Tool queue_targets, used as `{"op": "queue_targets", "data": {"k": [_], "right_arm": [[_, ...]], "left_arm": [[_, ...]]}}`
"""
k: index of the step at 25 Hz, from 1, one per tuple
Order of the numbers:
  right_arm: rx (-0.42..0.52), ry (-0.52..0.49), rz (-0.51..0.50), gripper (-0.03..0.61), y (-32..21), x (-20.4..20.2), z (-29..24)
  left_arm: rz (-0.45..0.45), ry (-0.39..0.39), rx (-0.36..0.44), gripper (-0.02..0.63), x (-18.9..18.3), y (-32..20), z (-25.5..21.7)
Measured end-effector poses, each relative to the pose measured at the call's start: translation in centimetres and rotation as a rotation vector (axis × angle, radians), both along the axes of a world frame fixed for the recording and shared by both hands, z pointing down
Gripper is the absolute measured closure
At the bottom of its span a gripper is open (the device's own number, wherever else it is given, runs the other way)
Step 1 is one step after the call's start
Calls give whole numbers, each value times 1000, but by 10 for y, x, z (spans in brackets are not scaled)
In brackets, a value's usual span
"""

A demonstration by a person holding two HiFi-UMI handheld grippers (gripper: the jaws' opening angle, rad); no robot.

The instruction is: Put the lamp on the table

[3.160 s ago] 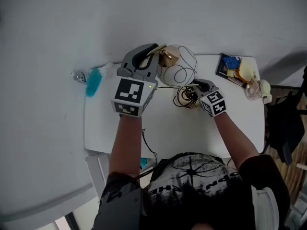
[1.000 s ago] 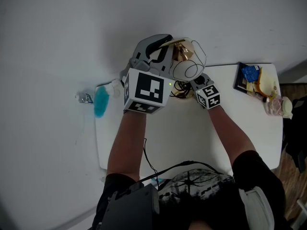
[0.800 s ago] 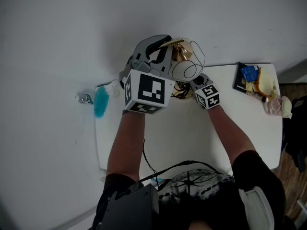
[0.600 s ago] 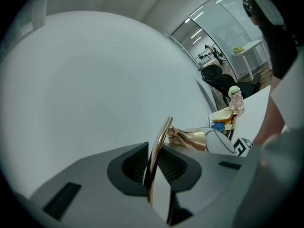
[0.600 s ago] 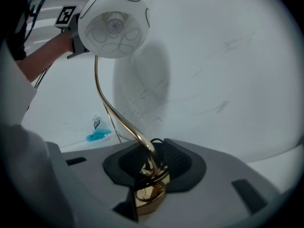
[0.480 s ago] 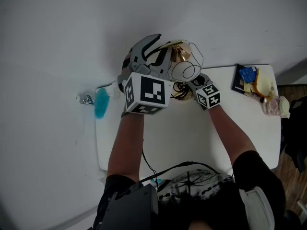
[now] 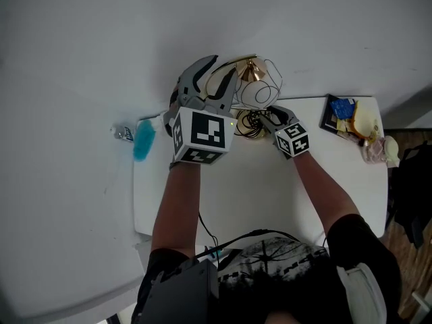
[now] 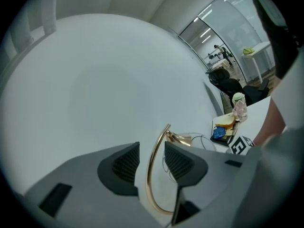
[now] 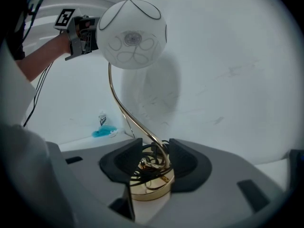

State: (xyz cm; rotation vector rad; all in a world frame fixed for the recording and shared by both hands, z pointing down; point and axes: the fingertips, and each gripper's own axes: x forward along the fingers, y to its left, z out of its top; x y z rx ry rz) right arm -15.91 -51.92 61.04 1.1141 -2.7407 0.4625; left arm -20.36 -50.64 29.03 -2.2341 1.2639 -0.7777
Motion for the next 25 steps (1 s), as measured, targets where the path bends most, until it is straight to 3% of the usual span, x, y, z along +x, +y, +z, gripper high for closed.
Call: {"op": "queue_targets", "data": {"k": [5, 8, 12, 15, 20, 25], "right_arm": [[23, -3, -22, 413, 20, 12, -19], [39, -6, -34, 414, 37, 21, -34], [84, -19, -63, 418, 66, 39, -64], [111, -44, -69, 465, 92, 59, -90], [186, -27, -98, 532, 140, 92, -126], [238, 8, -128, 551, 193, 126, -147]], "left_arm": [[-33, 153, -26, 457, -3, 28, 0], [-45, 207, -63, 462, -2, 50, 12], [-48, 339, -93, 526, 3, 85, 27], [-45, 424, -125, 571, 13, 115, 46], [-23, 479, -205, 595, 50, 168, 88], [25, 510, -290, 597, 99, 220, 125]]}}
